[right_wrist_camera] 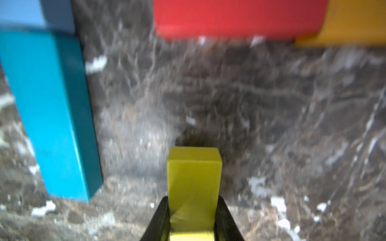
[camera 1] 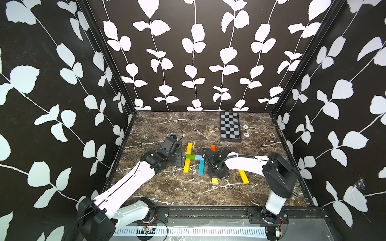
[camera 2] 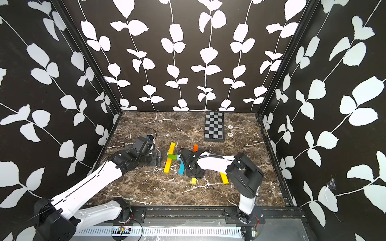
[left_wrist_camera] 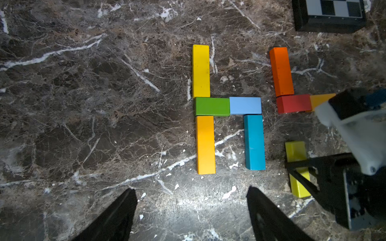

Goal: Assemble the letter h with building blocks
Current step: Move the building block to the center of the board, then assemble the building block at the center of the board.

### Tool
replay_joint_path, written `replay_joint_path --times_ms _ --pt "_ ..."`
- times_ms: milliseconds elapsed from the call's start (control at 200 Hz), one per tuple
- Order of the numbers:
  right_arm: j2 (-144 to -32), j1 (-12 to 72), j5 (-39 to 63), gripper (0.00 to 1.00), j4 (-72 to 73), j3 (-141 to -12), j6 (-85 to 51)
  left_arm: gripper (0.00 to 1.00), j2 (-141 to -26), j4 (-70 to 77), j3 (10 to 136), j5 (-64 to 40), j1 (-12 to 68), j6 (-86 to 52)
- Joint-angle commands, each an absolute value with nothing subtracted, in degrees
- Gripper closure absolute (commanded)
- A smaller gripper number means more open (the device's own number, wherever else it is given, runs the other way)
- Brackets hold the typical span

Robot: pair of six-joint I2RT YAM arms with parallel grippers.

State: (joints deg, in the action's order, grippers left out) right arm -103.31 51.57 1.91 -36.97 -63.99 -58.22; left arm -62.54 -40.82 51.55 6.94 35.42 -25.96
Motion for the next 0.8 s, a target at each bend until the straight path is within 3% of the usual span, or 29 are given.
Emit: replay_joint_path --times_ms 0,175,370,575,615,795 --pt "-104.5 50.4 2.3 0.54 -39.7 -66.8 -57.4 0.15 -62.4 -40.9 50.2 6.4 35.0 -26.2" --pt "-102.8 50.7 1.4 0.56 -41.5 -67.1 -57.6 0.15 -62.7 -40.6 49.9 5.2 35.0 -26.1" --pt "-103.5 50.3 0.0 0.76 -42.4 -67.1 -57.5 0.15 -62.2 -40.0 48.9 4.9 34.9 -26.5" --pt "-105.3 48.2 -0.3 0.78 -43.4 -70.1 -55.8 0.15 -61.9 -39.0 47.5 4.6 34.9 -27.2" --pt "-105.8 48.1 0.0 0.75 -43.3 -70.9 -55.5 0.15 -61.8 -39.1 47.4 4.7 34.9 -27.2" --pt "-104.7 48.9 0.9 0.47 -42.6 -70.5 -55.7 0.15 -61.8 -39.1 47.4 4.8 34.9 -26.9"
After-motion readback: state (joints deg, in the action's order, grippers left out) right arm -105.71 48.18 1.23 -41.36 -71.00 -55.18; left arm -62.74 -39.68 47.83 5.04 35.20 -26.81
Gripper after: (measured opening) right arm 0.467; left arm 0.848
